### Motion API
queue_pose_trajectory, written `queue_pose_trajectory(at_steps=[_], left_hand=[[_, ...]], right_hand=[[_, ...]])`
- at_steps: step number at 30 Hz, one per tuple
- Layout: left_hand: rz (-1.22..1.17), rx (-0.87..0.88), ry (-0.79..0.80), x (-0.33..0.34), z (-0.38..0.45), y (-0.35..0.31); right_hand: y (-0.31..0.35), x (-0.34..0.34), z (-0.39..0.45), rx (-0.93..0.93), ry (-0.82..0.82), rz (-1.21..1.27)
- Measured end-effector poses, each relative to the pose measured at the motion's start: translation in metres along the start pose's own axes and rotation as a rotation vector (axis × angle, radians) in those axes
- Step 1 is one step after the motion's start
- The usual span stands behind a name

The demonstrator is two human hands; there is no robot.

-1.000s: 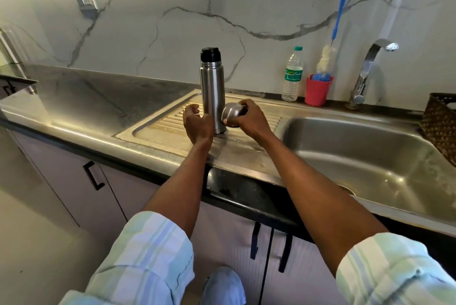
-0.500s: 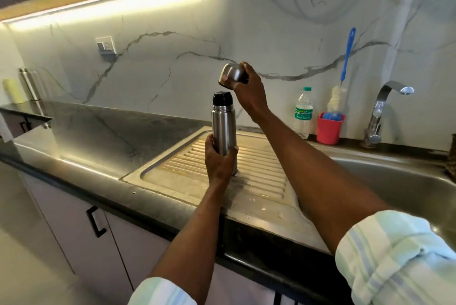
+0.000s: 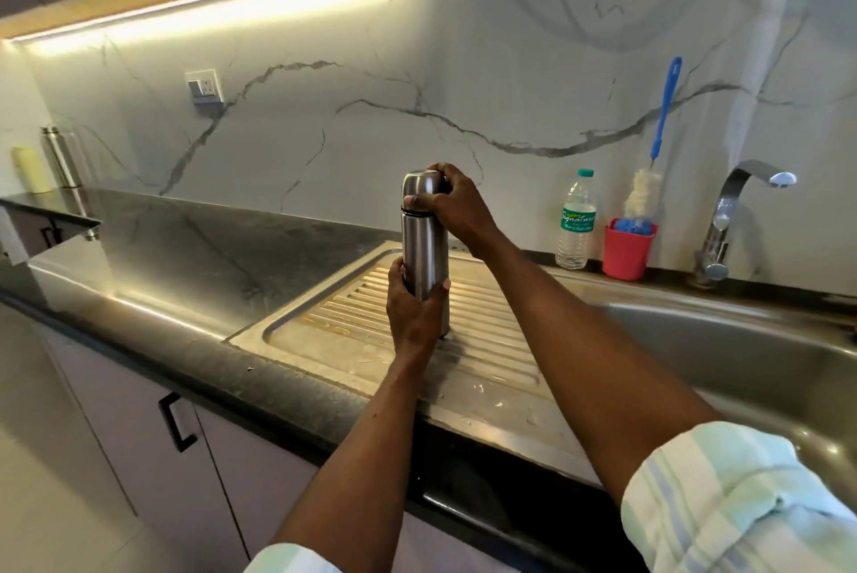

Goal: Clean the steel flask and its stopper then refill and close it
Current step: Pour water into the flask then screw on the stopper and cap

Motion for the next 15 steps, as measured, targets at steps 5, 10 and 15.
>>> queue_pose_trajectory(at_steps=[5, 10, 15], left_hand=[[0.007, 0.004, -0.001, 0.001, 0.0, 0.0], [0.016, 0.001, -0.001, 0.001, 0.001, 0.001], [0.018, -0.009, 0.002, 0.002, 0.001, 0.002]], right_hand=[[0.006, -0.001, 0.004, 0.057, 0.107, 0.142], [-0.005, -0.008, 0.002, 0.076, 0.07, 0.164], [0.005, -0.01, 0.004, 0.03, 0.137, 0.007]])
Point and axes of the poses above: each hand's wrist, its own z-axis towards the middle knuckle, its own x-axis out of the palm, y = z × x, the point moved 2 cm from there along z, towards the middle knuckle, and after that the axes turned 9 degrees about -z, right-handed, at the moved point
